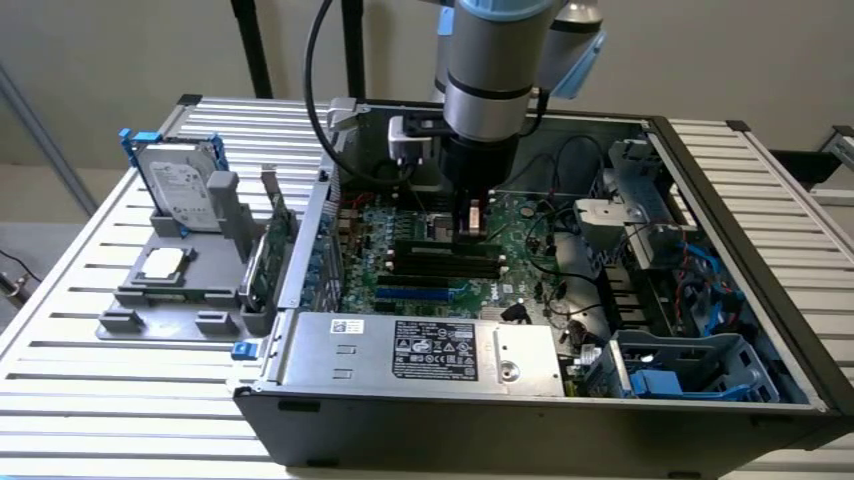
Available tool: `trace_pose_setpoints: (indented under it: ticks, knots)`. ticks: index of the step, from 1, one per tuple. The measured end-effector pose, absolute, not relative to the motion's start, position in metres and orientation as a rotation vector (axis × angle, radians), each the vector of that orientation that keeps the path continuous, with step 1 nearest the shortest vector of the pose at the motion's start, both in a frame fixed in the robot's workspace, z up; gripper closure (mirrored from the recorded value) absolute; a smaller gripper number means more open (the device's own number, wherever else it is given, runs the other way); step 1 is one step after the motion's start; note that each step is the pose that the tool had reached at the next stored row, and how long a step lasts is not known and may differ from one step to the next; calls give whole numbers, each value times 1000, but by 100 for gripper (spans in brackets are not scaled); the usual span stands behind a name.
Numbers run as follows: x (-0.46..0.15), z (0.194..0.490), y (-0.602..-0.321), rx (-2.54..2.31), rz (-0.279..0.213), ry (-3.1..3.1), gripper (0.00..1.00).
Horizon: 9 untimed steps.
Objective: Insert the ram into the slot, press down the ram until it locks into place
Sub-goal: 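Insert the ram into the slot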
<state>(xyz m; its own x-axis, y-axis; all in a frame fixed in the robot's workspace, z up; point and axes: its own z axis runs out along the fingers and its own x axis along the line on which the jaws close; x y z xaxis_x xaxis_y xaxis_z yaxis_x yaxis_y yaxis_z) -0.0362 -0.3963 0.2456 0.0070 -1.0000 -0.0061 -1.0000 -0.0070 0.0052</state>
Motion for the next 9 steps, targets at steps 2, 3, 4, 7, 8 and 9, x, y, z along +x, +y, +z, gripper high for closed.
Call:
trace_pose_setpoints:
  ticks: [2,3,4,7,8,9]
  knots:
    - [-36,245,-396,-2229,6,2214,87]
    - [-36,245,-396,-2230,2,2214,87]
    - [-36,244,-396,-2231,-3,2215,87]
    - [-36,243,-396,-2235,-19,2220,87]
    - [-36,243,-396,-2236,-22,2220,87]
    - [-36,243,-396,-2237,-24,2221,87]
